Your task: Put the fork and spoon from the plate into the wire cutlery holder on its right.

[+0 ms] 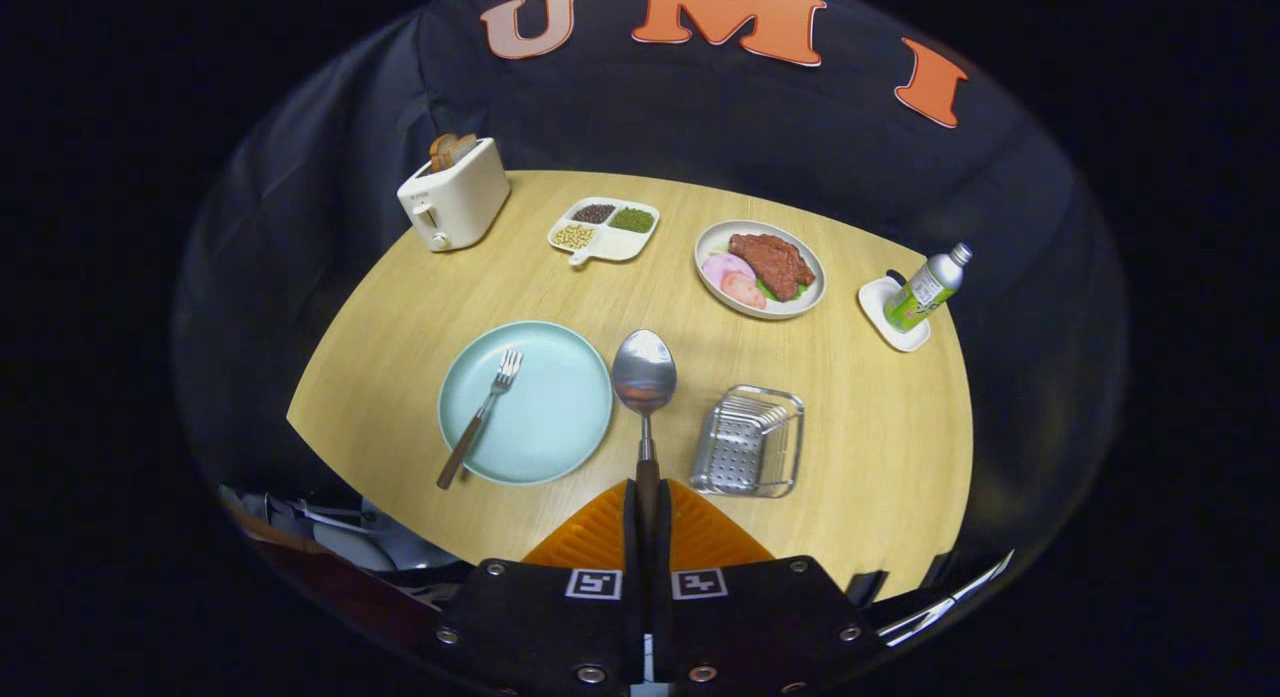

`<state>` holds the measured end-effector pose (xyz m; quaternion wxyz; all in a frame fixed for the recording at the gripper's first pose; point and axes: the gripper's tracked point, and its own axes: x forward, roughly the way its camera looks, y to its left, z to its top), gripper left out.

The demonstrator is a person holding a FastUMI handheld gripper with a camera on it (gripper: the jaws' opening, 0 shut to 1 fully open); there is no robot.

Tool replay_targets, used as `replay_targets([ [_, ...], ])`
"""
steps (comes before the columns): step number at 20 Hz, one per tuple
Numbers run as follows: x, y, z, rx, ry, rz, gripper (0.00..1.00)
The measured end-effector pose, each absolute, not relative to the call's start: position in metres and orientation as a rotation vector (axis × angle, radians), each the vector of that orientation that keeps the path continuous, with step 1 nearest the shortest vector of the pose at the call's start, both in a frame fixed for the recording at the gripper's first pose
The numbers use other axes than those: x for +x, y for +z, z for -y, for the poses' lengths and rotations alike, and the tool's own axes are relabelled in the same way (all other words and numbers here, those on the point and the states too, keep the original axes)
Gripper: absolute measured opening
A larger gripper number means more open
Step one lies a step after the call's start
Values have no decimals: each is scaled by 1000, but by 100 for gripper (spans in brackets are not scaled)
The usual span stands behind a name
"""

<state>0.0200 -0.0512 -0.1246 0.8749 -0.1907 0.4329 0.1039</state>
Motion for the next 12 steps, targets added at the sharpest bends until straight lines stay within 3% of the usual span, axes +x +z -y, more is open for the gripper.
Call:
replay_targets([
  [12,26,-135,121,-460,129,-1271,4],
])
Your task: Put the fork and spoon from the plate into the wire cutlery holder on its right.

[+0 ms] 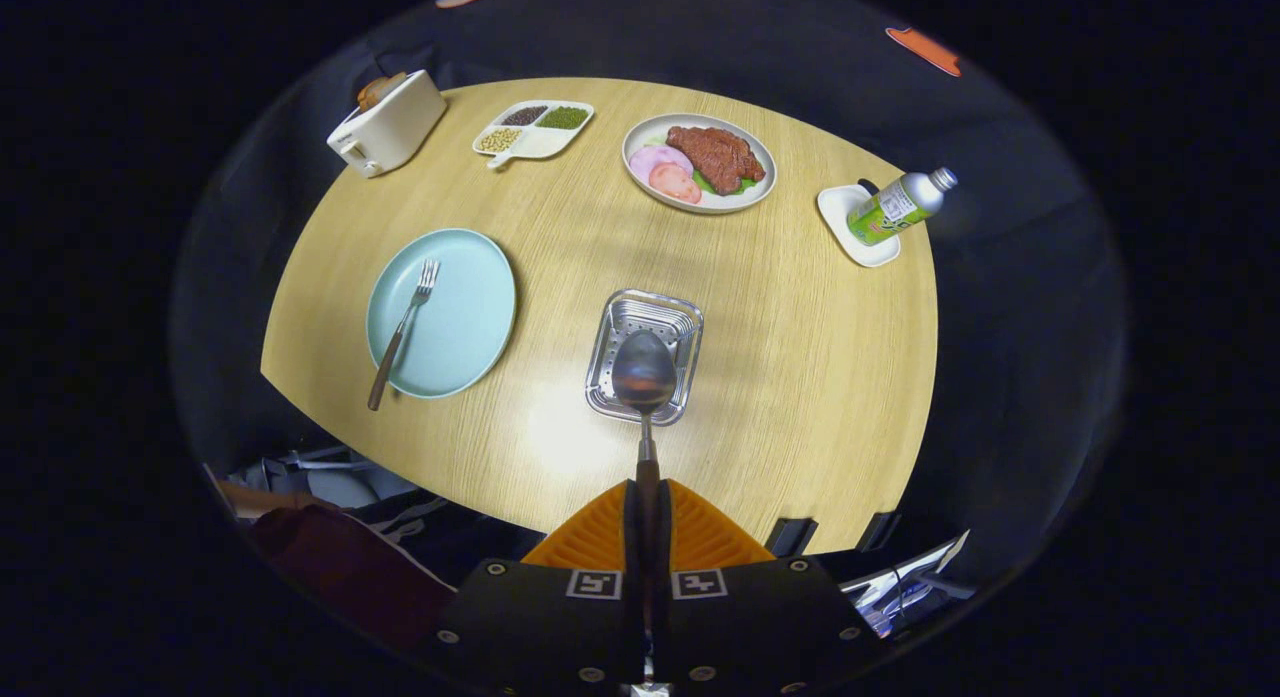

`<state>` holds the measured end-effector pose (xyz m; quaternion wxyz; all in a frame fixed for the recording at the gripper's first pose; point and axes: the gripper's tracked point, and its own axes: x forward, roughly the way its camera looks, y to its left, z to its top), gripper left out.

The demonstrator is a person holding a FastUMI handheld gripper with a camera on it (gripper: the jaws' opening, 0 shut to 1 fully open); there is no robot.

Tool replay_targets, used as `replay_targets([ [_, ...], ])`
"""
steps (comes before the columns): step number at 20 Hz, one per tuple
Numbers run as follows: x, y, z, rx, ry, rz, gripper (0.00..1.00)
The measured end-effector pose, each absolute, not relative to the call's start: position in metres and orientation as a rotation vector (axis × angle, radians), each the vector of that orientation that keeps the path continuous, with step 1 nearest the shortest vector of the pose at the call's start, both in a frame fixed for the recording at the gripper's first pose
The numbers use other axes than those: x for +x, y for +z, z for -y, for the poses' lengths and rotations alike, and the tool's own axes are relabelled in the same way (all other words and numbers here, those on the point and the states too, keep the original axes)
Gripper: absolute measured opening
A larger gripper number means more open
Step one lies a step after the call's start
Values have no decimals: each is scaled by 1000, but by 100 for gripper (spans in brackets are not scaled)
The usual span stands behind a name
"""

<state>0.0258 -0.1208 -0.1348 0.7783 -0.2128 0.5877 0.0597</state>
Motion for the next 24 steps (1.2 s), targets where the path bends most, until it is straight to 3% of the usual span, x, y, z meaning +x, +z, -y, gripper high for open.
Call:
replay_targets([
  [10,50,-164,118,-570,134,-1455,4],
  [21,76,-195,119,-548,118,-1506,4],
  [24,78,-192,117,-542,129,-1476,8],
])
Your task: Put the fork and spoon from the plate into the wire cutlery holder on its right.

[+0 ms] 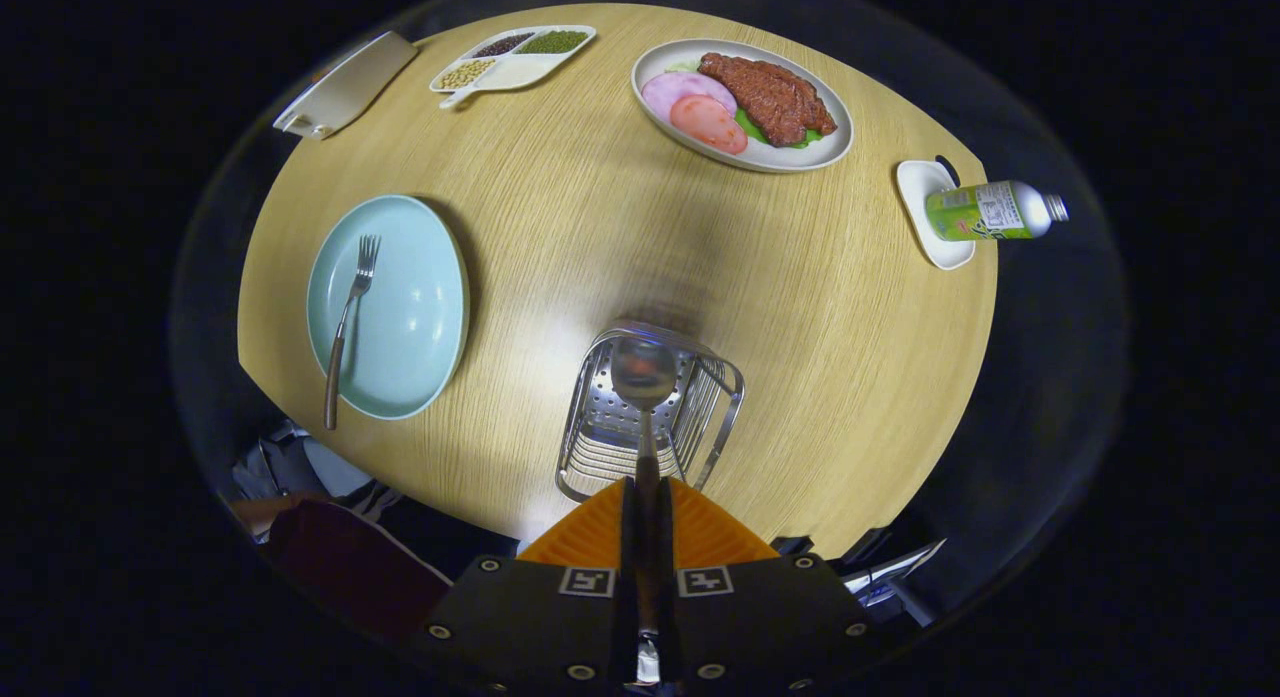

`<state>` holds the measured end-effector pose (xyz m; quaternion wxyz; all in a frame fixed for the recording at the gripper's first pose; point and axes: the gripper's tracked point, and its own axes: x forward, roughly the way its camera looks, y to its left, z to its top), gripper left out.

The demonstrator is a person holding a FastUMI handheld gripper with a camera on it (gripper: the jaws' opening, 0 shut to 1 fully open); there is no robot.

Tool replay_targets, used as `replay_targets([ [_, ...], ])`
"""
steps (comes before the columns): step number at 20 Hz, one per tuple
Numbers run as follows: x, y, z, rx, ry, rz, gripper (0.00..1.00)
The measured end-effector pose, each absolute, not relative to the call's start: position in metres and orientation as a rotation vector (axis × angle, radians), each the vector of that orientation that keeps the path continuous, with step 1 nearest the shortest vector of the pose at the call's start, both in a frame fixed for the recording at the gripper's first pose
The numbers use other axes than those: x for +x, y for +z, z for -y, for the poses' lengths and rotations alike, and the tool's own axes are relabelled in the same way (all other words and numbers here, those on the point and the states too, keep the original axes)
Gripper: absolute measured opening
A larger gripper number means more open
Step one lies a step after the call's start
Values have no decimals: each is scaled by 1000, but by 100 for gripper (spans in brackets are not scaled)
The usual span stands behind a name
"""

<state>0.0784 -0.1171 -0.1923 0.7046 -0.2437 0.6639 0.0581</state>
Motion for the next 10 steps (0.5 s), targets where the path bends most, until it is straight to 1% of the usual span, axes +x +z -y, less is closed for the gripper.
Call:
replay_targets([
  [2,75,-188,116,-515,128,-1463,11],
  [3,74,-184,115,-505,128,-1456,15],
  [4,74,-181,117,-498,123,-1444,21],
  [5,74,-175,116,-486,117,-1419,36],
  [6,77,-169,112,-471,113,-1384,48],
  [7,78,-163,106,-450,115,-1345,65],
  [8,80,-158,96,-429,126,-1306,69],
  [9,81,-151,86,-414,131,-1261,80],
  [10,82,-148,76,-408,133,-1220,88],
])
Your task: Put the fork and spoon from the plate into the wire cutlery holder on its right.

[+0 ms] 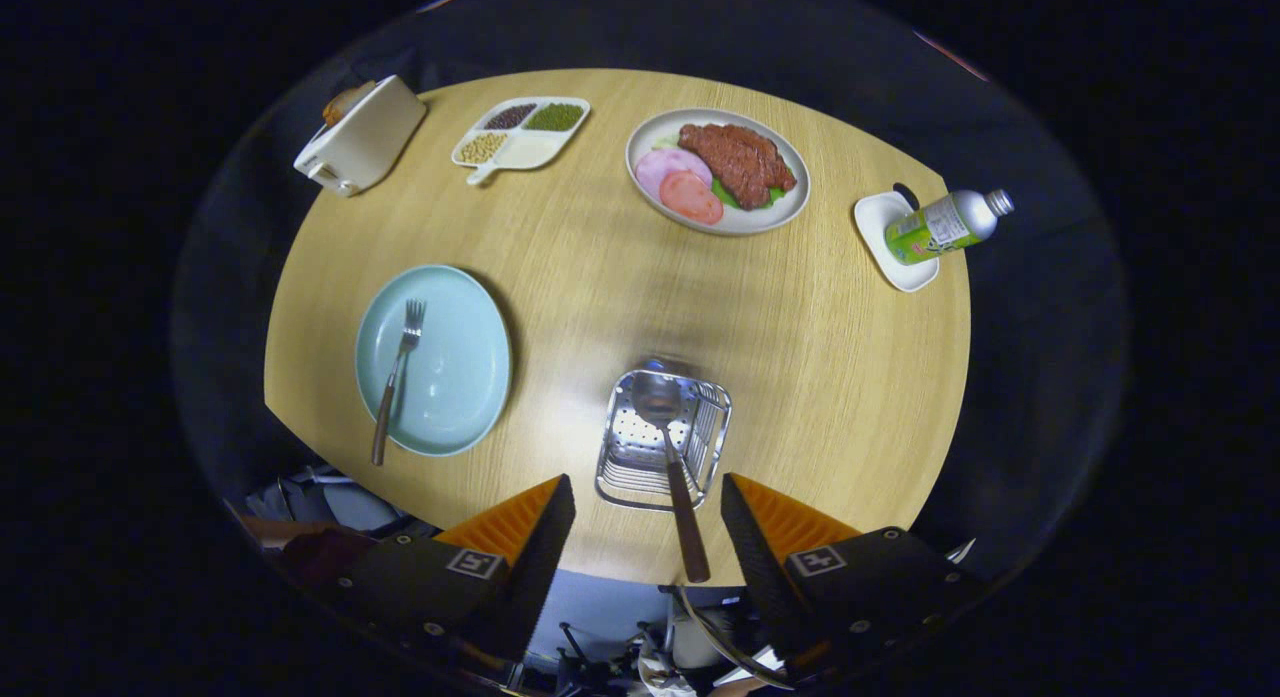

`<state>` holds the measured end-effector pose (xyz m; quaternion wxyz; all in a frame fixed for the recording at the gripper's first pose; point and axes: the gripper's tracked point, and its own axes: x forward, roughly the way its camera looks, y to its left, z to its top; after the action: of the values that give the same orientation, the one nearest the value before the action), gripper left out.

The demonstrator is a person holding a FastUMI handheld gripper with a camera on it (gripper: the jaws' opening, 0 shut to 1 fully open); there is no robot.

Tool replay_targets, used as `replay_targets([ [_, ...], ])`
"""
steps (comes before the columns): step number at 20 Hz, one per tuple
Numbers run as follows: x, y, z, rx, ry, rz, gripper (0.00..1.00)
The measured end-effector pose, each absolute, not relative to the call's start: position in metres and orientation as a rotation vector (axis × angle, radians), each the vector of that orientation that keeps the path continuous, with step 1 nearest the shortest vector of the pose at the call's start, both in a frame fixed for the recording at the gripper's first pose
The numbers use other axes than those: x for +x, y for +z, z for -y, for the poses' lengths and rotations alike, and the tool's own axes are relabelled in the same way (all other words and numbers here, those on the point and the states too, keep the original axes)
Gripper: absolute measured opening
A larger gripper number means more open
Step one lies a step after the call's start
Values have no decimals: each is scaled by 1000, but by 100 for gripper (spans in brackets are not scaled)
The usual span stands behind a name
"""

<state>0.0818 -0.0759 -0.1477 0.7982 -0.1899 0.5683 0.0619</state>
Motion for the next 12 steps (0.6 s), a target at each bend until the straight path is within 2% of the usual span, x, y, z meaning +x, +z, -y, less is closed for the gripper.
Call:
replay_targets([
  [2,82,-138,52,-388,139,-1132,100],
  [5,76,-139,-1,-335,196,-1027,99],
  [12,61,-179,-93,-311,281,-918,100],
])
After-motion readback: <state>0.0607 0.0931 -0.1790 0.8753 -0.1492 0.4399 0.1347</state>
